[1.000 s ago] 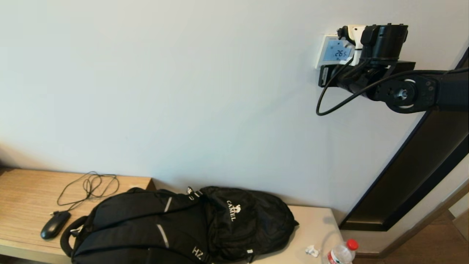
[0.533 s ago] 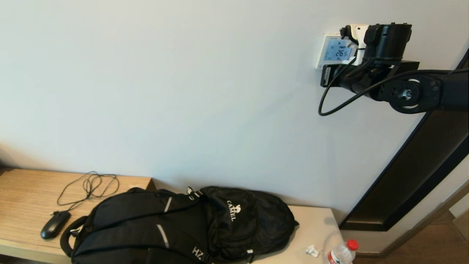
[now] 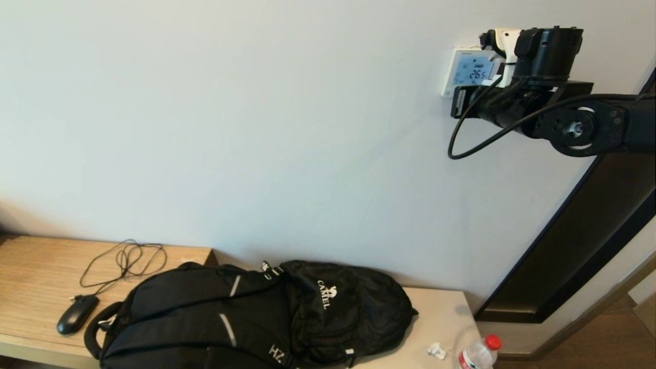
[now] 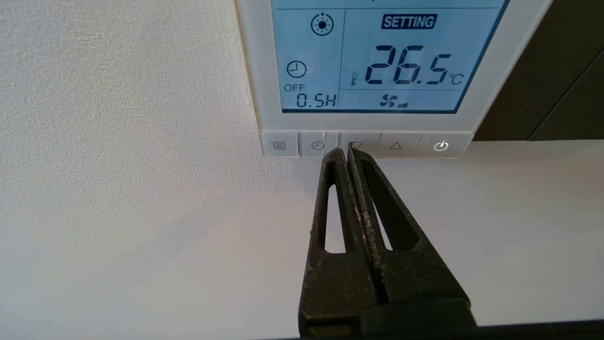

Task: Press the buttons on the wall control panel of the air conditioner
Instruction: Press the temperature decrease button

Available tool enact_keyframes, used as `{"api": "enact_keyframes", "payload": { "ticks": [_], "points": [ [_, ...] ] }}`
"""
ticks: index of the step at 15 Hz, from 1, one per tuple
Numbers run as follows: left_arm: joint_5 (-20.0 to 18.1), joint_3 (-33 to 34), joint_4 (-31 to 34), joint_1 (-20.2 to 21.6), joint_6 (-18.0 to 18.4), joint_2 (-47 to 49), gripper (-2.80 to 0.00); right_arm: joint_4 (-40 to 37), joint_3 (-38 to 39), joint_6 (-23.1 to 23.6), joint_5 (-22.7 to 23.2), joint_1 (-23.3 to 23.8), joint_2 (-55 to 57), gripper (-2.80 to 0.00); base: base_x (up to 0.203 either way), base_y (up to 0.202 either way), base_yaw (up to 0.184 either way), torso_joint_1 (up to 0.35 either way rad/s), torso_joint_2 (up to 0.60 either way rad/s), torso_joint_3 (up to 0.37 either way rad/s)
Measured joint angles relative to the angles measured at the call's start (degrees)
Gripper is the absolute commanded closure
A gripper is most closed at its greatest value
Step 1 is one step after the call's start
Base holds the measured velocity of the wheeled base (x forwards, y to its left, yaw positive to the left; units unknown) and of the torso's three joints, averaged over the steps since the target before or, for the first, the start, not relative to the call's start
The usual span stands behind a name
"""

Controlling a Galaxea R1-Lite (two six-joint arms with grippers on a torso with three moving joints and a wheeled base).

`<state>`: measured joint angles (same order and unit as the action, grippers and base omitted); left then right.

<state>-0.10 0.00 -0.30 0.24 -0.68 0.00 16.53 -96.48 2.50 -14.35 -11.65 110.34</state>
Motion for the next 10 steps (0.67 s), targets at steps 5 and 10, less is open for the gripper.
{"api": "enact_keyframes", "payload": {
  "ticks": [5,10],
  "points": [
    [0.0,0.0,0.0,0.0,0.0,0.0,0.00,0.0,-1.3,0.0,0.0,0.0,1.3,0.00,0.000,0.000,0.000,0.000,0.00,0.000],
    [0.0,0.0,0.0,0.0,0.0,0.0,0.00,0.0,-1.5,0.0,0.0,0.0,1.8,0.00,0.000,0.000,0.000,0.000,0.00,0.000]
  ]
}}
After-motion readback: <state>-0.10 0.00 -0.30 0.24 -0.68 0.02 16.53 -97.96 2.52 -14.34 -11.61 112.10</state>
